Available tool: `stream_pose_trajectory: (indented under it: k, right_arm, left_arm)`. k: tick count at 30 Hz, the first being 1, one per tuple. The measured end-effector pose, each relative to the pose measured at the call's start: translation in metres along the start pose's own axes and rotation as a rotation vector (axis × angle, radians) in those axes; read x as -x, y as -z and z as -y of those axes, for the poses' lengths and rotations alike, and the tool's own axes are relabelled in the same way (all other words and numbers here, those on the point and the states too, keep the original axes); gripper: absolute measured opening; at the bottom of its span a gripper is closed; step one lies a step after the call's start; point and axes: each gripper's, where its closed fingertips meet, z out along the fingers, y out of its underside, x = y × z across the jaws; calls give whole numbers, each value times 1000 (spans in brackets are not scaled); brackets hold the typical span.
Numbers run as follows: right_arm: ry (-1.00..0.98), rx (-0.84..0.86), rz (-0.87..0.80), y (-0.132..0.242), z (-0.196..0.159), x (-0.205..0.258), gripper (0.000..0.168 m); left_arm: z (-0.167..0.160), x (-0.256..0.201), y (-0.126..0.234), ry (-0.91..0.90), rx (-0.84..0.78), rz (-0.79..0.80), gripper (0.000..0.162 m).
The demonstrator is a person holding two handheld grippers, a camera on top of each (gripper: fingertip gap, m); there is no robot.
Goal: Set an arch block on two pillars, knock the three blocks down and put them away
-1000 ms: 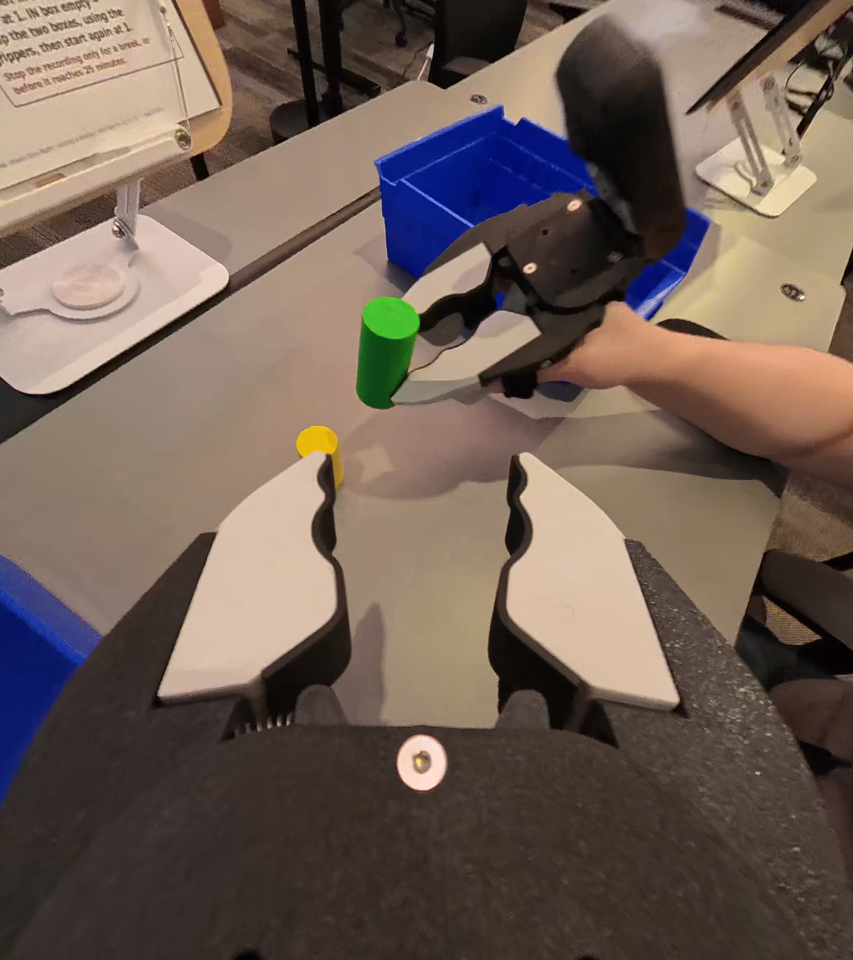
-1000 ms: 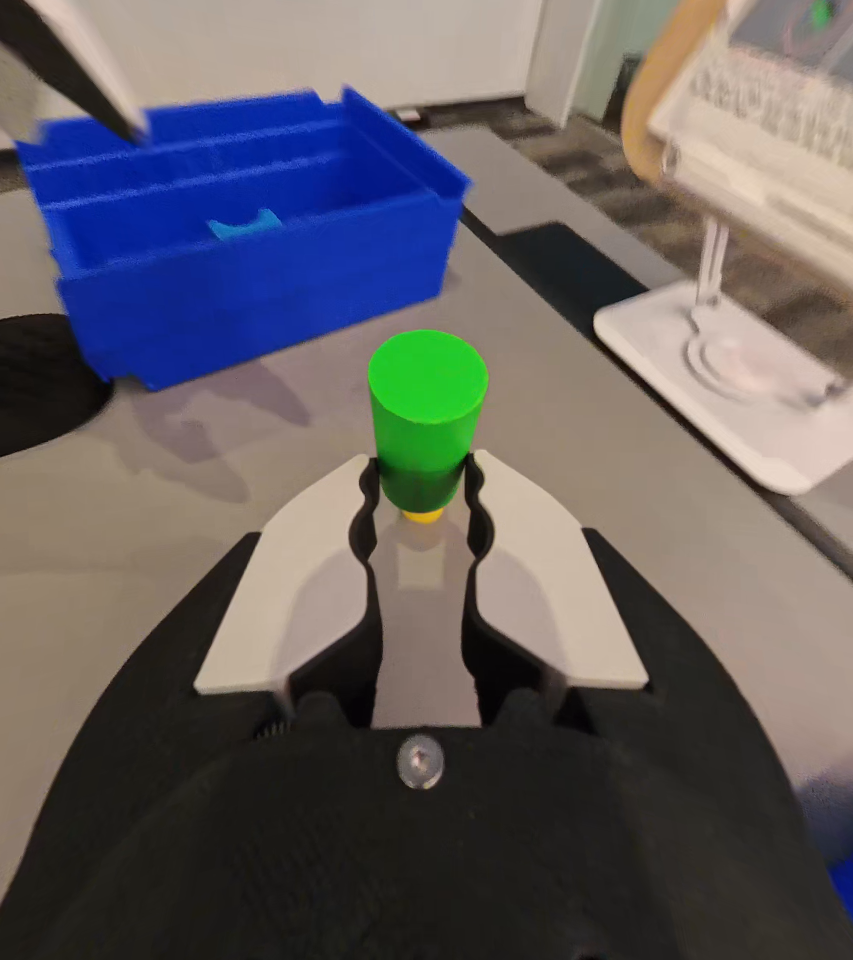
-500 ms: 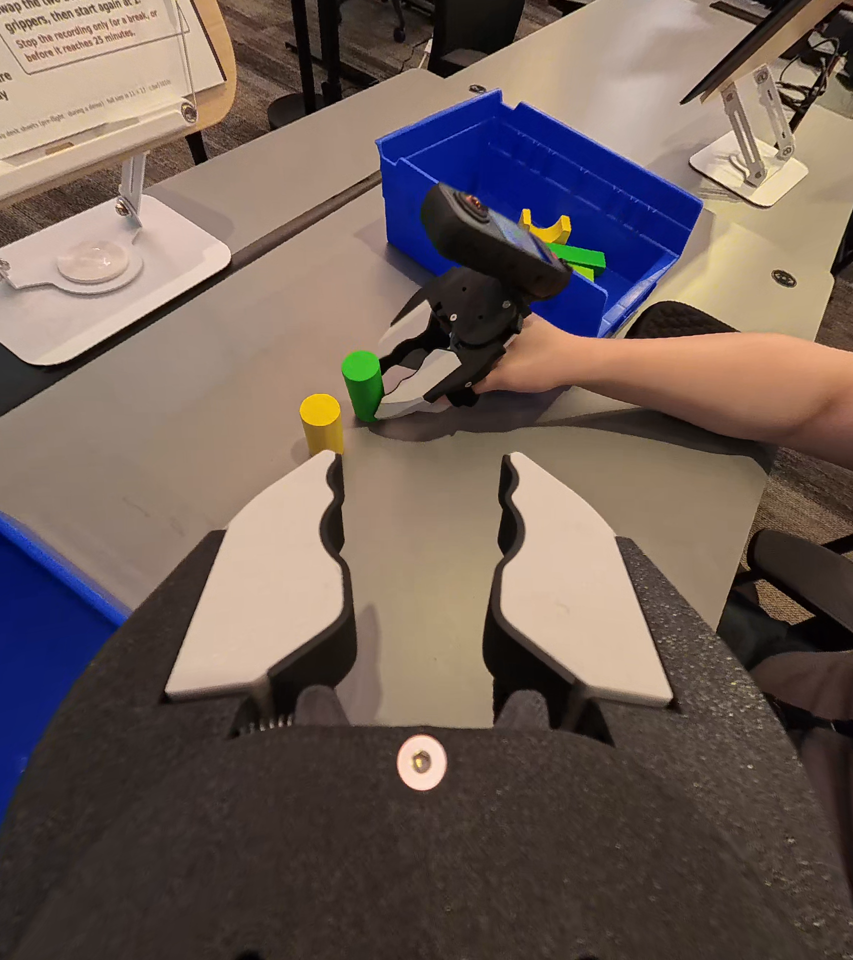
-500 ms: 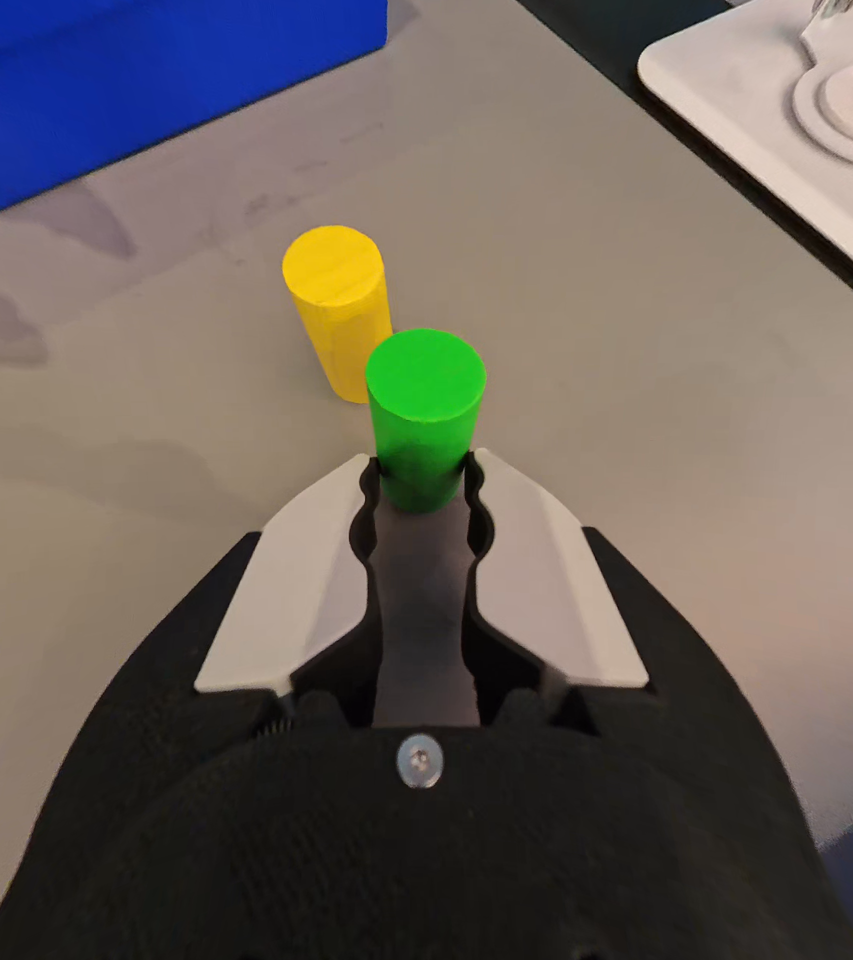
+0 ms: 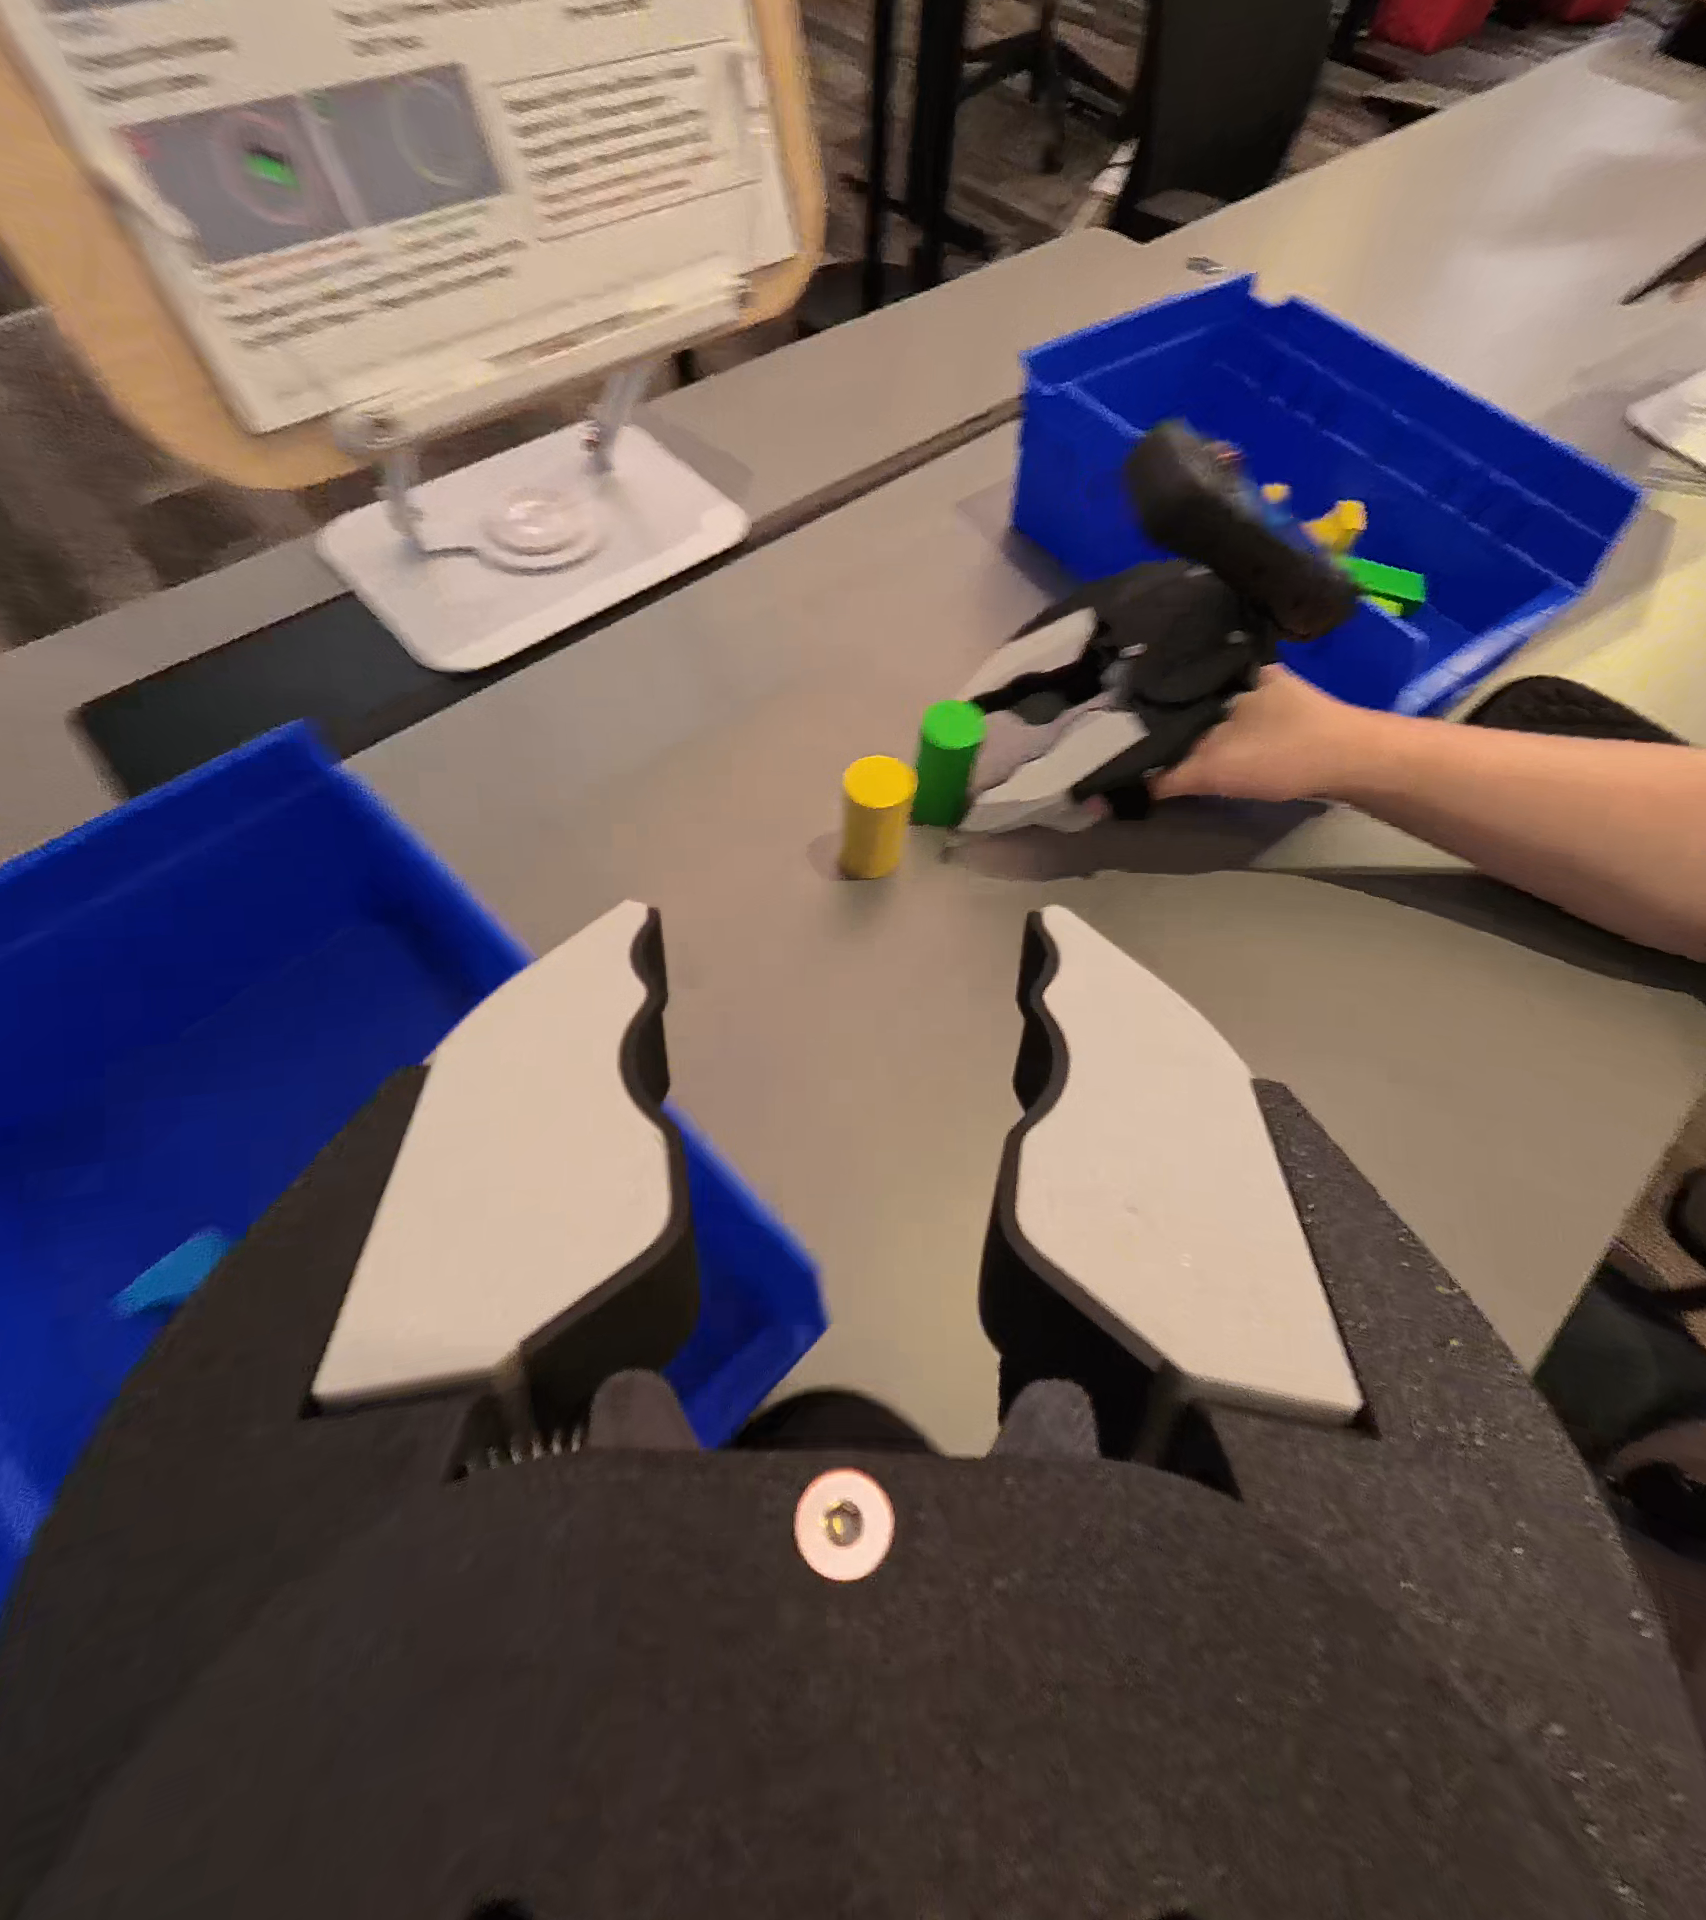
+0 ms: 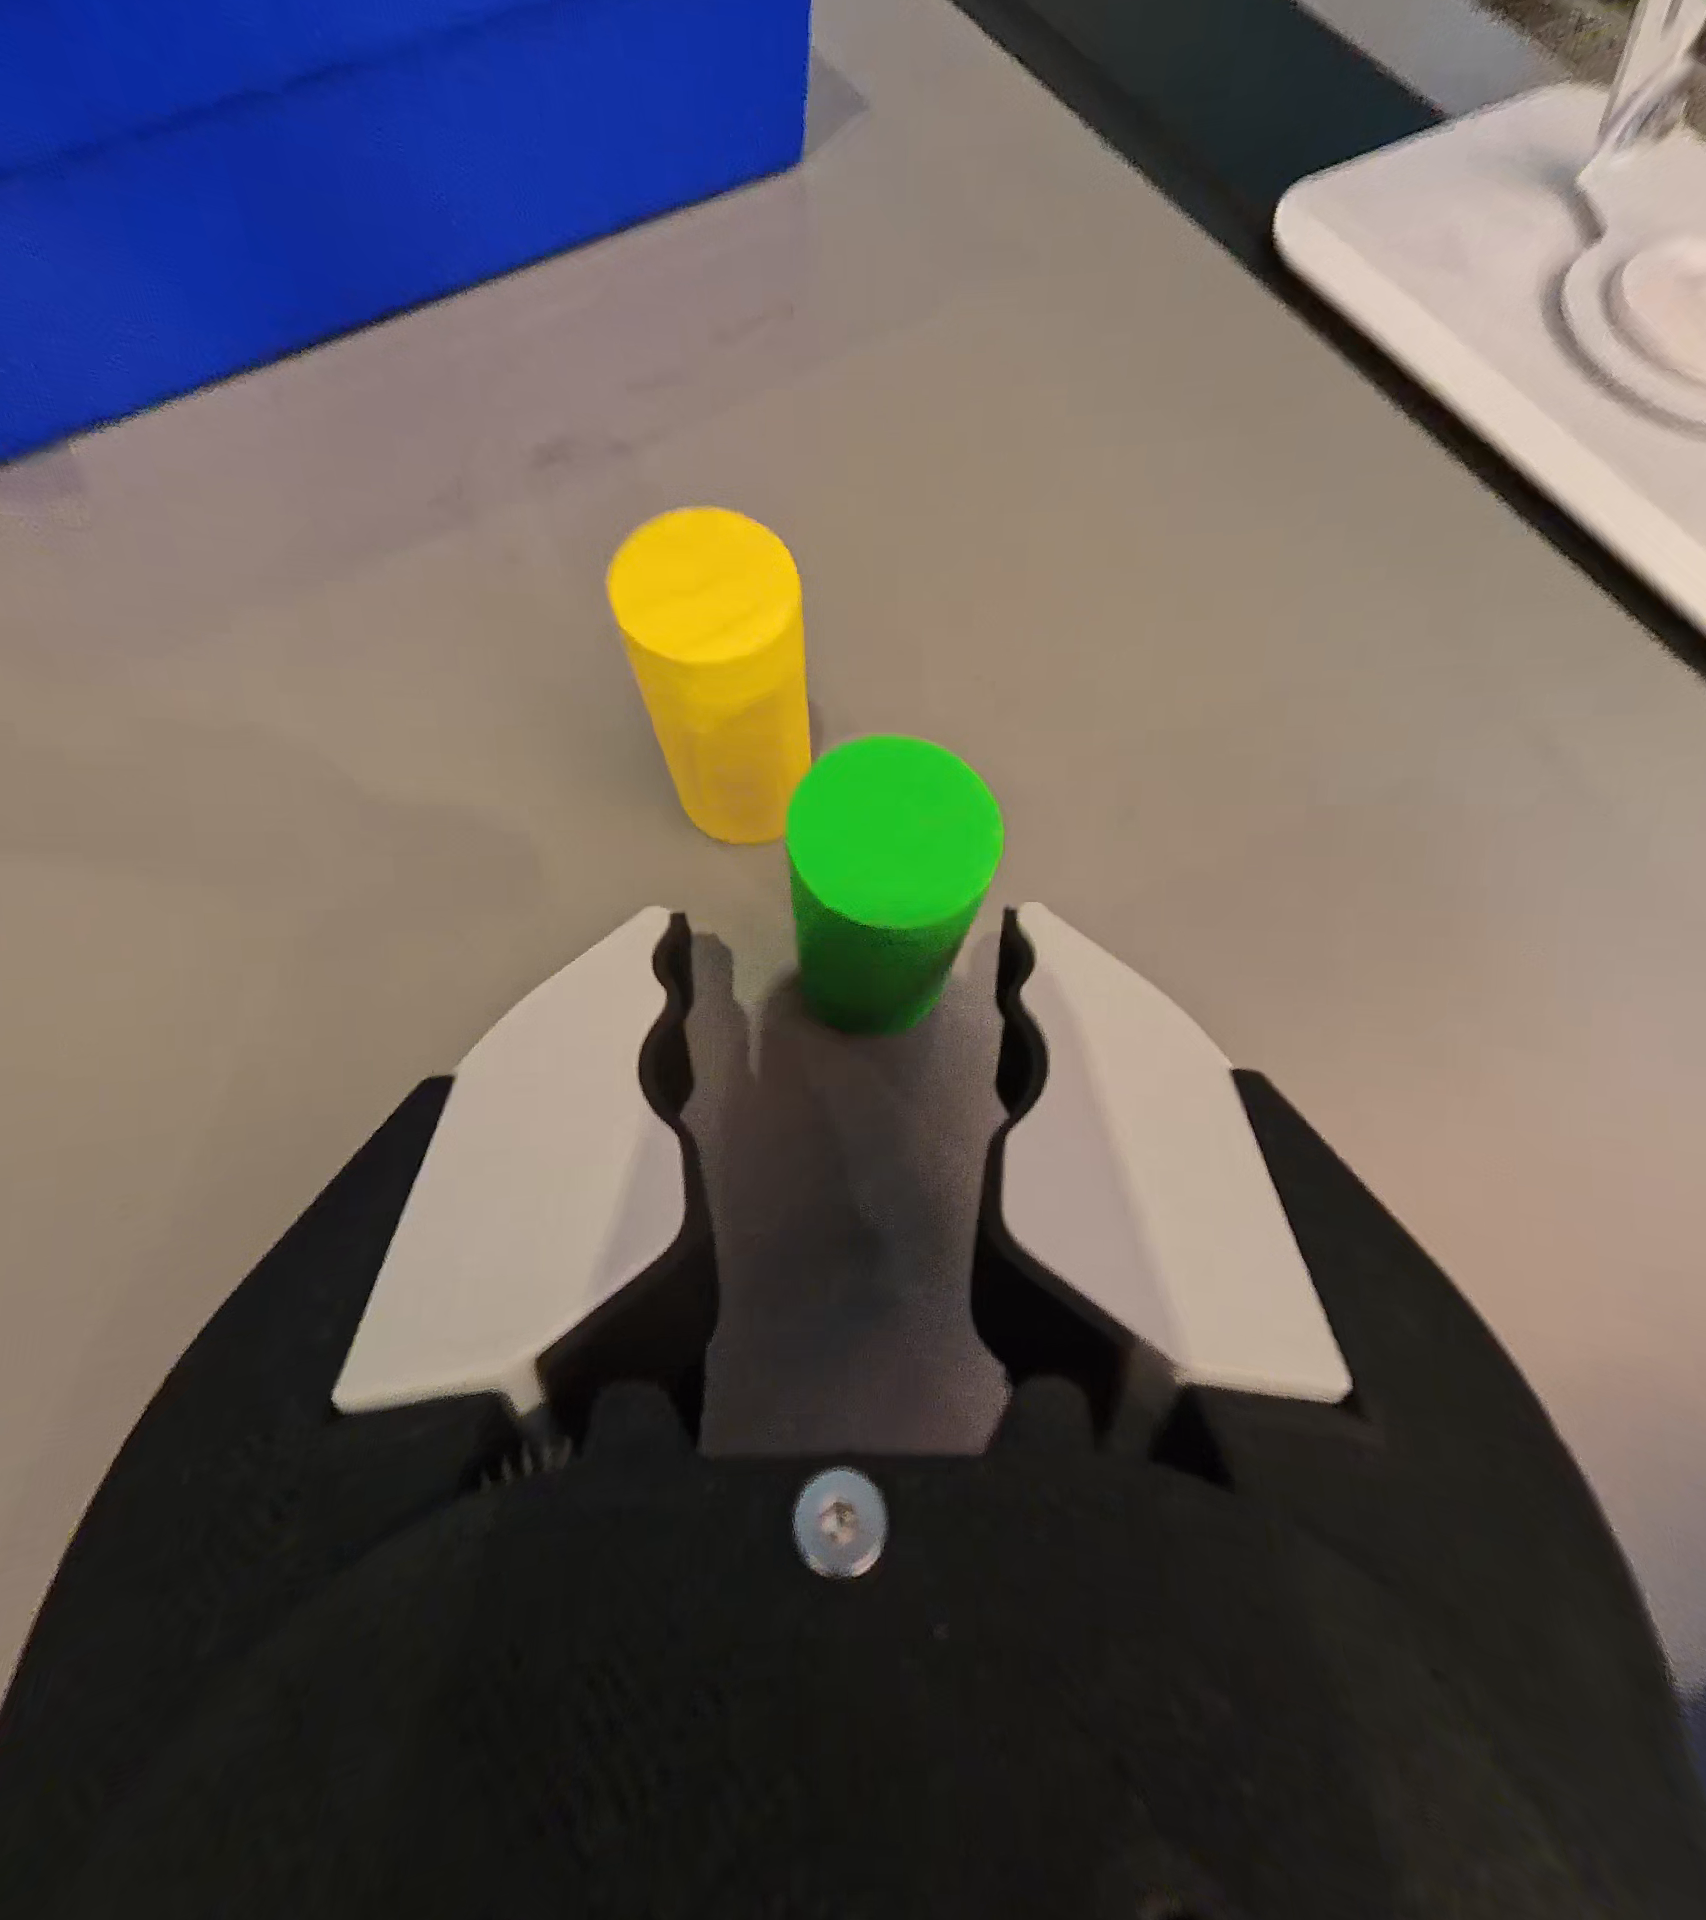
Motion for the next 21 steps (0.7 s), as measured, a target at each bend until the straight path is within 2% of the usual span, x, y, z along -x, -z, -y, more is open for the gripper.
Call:
stream_pose_trajectory:
  k: [2, 4, 6, 9, 12, 15, 21]
  right_arm:
    - [11, -47, -24, 11, 14, 0, 62]
    - [15, -114, -23, 24, 33, 1, 62]
    - [12, -172, -16, 38, 51, 3, 62]
    - [9, -238, 1, 58, 72, 7, 62]
    - [12, -285, 19, 77, 85, 12, 62]
    - [22, -325, 29, 95, 96, 17, 62]
    - [59, -380, 29, 122, 113, 21, 62]
  left_arm:
    - [-13, 30, 18, 59, 55, 105, 58]
    - [-43, 58, 26, 155, 202, 190, 53]
    - [-76, 78, 21, 225, 369, 237, 53]
    - [-119, 115, 4, 211, 563, 357, 57]
    - [-140, 153, -15, 195, 622, 469, 57]
    - [-161, 179, -27, 223, 707, 512, 56]
    - [-183, 198, -40, 266, 805, 531, 49]
